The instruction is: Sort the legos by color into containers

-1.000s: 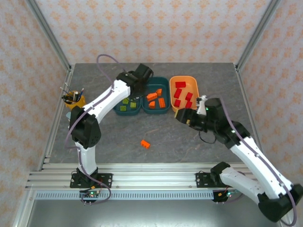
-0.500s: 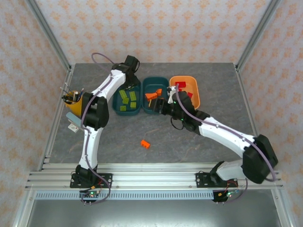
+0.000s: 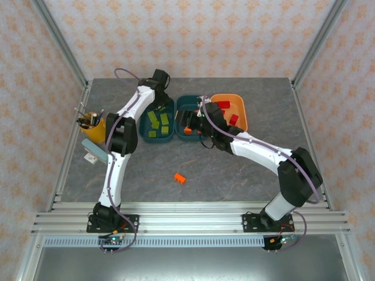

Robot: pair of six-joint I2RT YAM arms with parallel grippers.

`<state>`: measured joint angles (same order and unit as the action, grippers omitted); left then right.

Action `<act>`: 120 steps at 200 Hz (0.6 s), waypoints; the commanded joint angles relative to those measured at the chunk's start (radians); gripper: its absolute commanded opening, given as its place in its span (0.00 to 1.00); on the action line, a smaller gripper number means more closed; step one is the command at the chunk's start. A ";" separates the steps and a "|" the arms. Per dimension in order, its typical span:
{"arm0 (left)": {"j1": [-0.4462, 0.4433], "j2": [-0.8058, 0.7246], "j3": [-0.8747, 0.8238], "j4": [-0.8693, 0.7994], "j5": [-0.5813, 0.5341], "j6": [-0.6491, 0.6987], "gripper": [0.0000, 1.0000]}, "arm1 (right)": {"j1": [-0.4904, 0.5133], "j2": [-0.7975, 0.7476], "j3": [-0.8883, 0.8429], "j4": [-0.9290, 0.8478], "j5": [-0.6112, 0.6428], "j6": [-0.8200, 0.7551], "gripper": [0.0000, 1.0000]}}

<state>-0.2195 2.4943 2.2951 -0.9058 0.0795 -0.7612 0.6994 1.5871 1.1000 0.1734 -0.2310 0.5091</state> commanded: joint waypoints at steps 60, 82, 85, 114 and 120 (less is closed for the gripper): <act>0.008 -0.007 0.036 -0.053 0.005 0.005 0.57 | -0.006 -0.025 0.011 -0.027 0.013 0.007 0.72; -0.001 -0.083 -0.020 -0.037 -0.017 0.004 0.61 | -0.003 -0.055 0.003 -0.079 0.008 -0.041 0.71; -0.001 -0.097 -0.029 -0.035 -0.021 0.003 0.62 | -0.003 -0.058 0.002 -0.089 0.007 -0.050 0.71; -0.025 -0.243 -0.132 -0.019 -0.066 -0.010 0.67 | 0.021 -0.092 0.002 -0.213 -0.003 -0.167 0.70; -0.029 -0.279 -0.160 -0.017 -0.076 -0.014 0.68 | 0.029 -0.100 -0.001 -0.238 -0.008 -0.190 0.70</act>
<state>-0.2256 2.4077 2.1975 -0.9234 0.0772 -0.7605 0.7033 1.5513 1.0996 0.0532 -0.2325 0.4408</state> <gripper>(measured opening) 0.658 0.706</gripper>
